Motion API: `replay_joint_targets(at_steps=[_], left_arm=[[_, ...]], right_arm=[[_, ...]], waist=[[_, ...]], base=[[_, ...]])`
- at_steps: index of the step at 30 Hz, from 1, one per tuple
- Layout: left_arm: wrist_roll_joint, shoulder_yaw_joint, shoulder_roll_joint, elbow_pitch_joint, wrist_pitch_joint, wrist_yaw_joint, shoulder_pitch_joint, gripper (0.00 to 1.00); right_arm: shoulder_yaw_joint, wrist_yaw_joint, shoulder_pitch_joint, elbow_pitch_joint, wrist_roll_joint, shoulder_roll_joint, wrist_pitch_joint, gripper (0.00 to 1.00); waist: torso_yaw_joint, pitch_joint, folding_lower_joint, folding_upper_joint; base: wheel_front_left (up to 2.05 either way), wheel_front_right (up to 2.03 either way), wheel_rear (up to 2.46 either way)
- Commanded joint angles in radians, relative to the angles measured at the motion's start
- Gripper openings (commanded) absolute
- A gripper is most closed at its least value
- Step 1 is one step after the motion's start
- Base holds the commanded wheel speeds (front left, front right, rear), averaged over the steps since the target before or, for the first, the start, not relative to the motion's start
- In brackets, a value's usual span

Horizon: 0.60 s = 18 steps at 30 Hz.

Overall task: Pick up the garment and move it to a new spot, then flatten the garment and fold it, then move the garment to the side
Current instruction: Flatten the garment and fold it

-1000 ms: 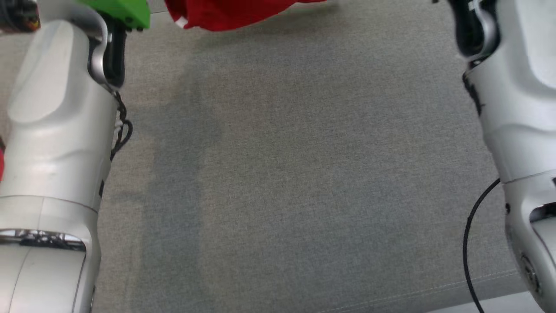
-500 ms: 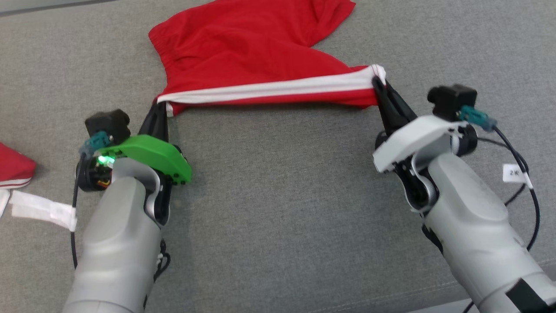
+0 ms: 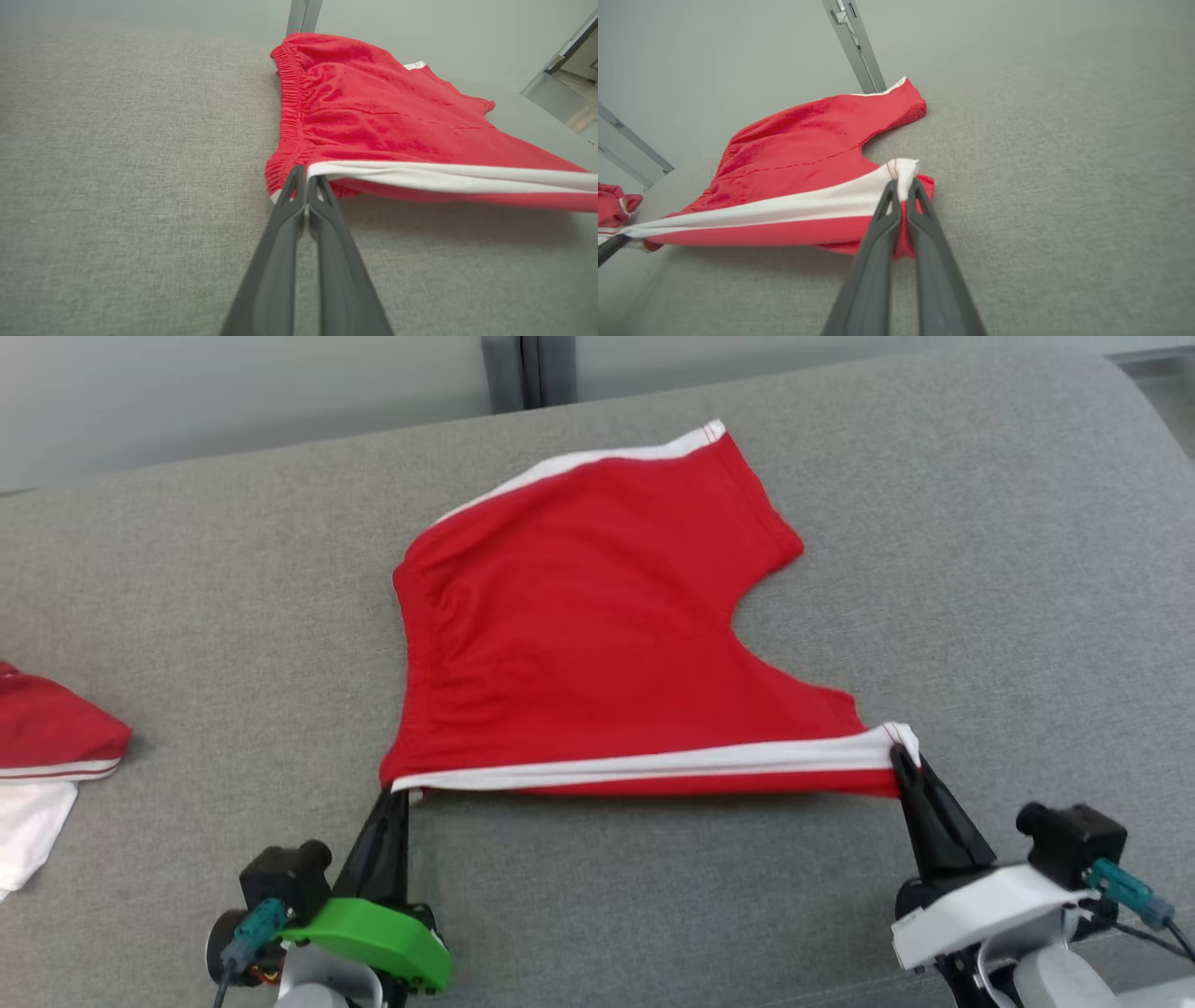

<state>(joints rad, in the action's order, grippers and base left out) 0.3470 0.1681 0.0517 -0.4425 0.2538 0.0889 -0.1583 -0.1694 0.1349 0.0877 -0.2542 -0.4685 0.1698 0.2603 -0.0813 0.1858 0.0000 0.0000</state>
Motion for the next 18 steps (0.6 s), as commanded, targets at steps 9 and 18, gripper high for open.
replay_joint_targets(at_steps=[9,18], left_arm=[[0.024,0.023,0.048,0.491,-0.279,-0.094,0.305,0.0],[0.039,0.058,0.049,0.525,-0.395,-0.095,0.217,0.0]], right_arm=[[0.172,-0.007,-0.281,0.36,0.104,-0.05,-0.202,0.0],[0.193,-0.006,-0.134,0.311,0.102,-0.041,-0.241,0.0]], waist=[[0.01,-0.082,0.0,0.0],[0.021,-0.019,0.0,0.0]], base=[[0.0,0.0,0.0],[0.0,0.0,0.0]])
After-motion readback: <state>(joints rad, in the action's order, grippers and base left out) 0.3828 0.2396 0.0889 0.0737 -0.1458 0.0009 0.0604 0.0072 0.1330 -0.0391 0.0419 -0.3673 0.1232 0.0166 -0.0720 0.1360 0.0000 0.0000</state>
